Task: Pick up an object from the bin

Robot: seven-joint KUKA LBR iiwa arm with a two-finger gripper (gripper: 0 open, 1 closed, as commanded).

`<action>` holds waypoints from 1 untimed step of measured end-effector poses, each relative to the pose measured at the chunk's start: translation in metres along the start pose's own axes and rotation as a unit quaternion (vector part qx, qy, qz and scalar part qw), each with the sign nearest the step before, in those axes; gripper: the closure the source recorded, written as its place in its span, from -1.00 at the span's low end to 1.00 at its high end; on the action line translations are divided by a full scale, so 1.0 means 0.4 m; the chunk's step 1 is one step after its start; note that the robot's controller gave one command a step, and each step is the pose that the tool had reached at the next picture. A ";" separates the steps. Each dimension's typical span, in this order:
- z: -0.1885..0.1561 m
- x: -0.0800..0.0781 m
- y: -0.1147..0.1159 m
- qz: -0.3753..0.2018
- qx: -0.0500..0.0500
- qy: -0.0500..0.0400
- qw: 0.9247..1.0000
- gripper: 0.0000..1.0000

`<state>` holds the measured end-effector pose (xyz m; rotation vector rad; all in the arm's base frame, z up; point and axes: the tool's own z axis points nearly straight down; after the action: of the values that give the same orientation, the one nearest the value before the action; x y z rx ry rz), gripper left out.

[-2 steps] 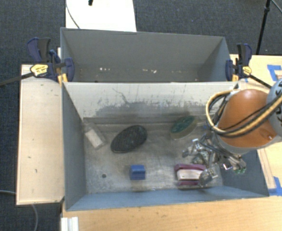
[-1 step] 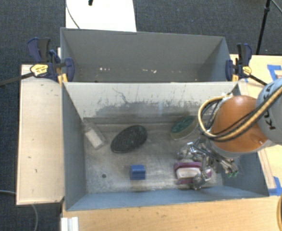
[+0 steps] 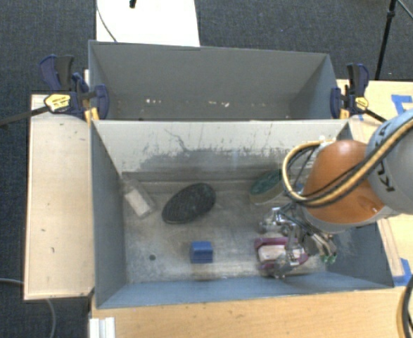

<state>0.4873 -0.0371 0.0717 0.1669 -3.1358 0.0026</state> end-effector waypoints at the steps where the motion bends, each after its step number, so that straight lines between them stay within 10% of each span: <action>1: -0.005 -0.009 0.000 -0.002 0.001 -0.007 1.000 1.00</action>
Offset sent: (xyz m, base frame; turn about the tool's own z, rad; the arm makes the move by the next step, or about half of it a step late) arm 0.0000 0.0000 0.0000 0.0000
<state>0.4909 -0.0369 0.0737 0.1736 -3.1494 0.0040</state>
